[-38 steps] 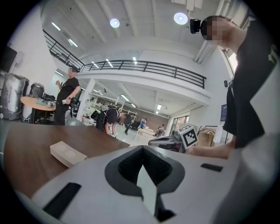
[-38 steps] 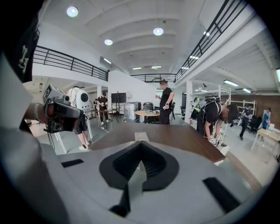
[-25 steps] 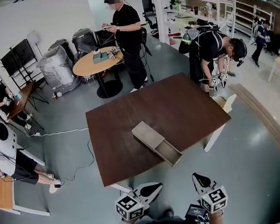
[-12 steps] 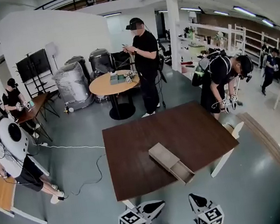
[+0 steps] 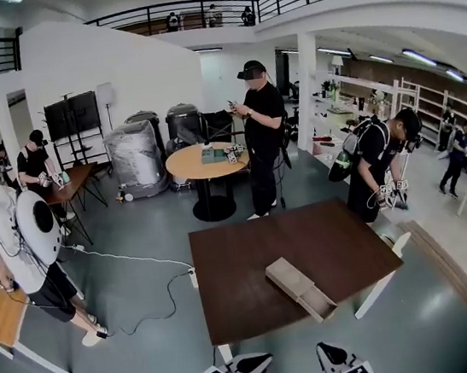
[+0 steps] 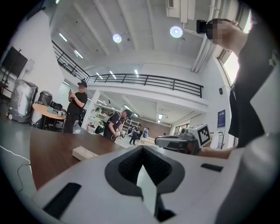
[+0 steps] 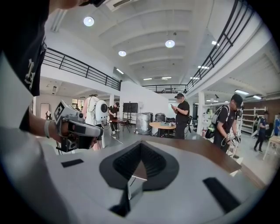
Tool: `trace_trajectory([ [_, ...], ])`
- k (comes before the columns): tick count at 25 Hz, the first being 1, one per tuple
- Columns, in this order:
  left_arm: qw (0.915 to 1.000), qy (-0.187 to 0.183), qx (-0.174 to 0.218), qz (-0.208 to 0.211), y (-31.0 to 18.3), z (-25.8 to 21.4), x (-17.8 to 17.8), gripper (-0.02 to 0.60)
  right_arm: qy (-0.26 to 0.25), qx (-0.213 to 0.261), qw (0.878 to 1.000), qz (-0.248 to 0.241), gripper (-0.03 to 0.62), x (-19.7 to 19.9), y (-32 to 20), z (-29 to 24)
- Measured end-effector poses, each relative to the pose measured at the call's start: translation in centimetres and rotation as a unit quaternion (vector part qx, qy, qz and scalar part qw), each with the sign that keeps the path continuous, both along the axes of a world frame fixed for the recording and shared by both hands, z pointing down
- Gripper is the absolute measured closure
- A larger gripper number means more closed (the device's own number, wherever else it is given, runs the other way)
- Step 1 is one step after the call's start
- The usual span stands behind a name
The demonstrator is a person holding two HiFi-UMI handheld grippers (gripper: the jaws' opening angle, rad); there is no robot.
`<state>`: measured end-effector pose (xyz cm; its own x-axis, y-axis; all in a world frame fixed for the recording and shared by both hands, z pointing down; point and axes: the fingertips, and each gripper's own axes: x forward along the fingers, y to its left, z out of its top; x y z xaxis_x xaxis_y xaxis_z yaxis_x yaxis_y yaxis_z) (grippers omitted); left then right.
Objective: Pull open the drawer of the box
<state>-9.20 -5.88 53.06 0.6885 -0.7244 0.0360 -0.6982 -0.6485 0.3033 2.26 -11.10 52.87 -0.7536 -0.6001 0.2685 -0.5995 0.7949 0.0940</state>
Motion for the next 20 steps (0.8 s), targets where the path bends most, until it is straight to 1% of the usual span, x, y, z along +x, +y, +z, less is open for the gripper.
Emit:
trace_trajectory([
  [3,0.9999,0.01,0.006,-0.001,1.7,0.6,-0.1,0.577,-0.002,0.004,1.0,0.0,0.606,-0.3,1.6,-0.1],
  [5,0.9998,0.018,0.001,-0.002,2.9,1.1,-0.1,0.577,-0.003,0.003,1.0,0.0,0.606,0.1,2.3,0.1],
  [10,0.9997,0.022,-0.008,-0.001,6.0,2.4,-0.7,0.577,-0.003,-0.005,1.0,0.001,0.606,1.7,3.9,0.6],
  [20,0.9998,0.017,-0.007,0.007,9.2,2.6,1.3,0.577,-0.005,-0.017,1.0,0.002,0.606,4.1,7.3,1.4],
])
